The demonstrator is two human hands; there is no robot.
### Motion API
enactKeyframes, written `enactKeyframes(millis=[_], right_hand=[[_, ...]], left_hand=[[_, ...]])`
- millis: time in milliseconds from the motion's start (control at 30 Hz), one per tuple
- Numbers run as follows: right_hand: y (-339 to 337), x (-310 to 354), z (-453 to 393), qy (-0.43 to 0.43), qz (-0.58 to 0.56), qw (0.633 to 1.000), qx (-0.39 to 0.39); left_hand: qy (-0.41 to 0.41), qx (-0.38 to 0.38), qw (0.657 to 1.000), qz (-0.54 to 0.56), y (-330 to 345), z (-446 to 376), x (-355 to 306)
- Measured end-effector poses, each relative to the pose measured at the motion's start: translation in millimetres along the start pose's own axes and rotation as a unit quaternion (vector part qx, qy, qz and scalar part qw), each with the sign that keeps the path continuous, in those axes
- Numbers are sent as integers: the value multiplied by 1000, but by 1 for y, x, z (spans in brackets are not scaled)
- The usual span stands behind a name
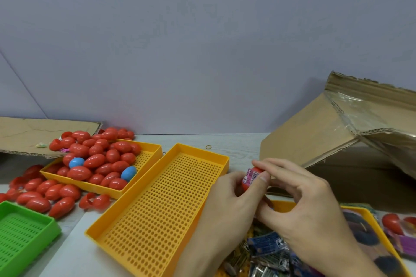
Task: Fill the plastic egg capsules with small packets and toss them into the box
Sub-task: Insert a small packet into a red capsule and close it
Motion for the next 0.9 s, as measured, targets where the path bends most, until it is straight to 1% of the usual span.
enactKeyframes(millis=[100, 167, 367, 467, 533, 600, 633, 700, 767, 833, 900], right_hand=[[-2, 3, 0, -13, 19, 999, -23], [-3, 2, 0, -10, 18, 999, -24], [-5, -6, -1, 22, -54, 998, 22], [-6, -5, -1, 22, -73, 997, 34], [-6, -3, -1, 20, -71, 997, 33], [-6, 0, -1, 12, -64, 998, 20], [-6, 1, -1, 12, -61, 998, 14], [-5, 4, -2, 14, -57, 998, 9], [-2, 5, -3, 16, -65, 998, 0], [2, 6, -3, 19, -105, 994, -13], [3, 7, -2, 19, -112, 993, -27]], left_hand=[[-3, -5, 1000, 25, 2, -2, 2], [-16, 15, 999, 26, 3, -1, 2], [-53, 76, 995, 45, 2, 0, 5], [-67, 92, 992, 62, 1, 1, 4], [-71, 89, 991, 72, 1, 1, 3], [-79, 74, 988, 108, 2, 0, 1], [-85, 66, 984, 144, 3, -1, 1], [-101, 61, 967, 227, 5, -3, -2], [-108, 72, 950, 285, 8, -4, -2], [-110, 82, 937, 321, 12, -5, 0], [-108, 74, 937, 325, 14, -7, 2]])
Point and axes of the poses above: each hand's wrist, its own z-axis away from the middle knuckle, its own y-axis out of the palm, x = y × z, the point moved 1 cm from there along -z, towards the middle knuckle, and after that the axes turned 7 degrees about x, right-handed, at the moved point
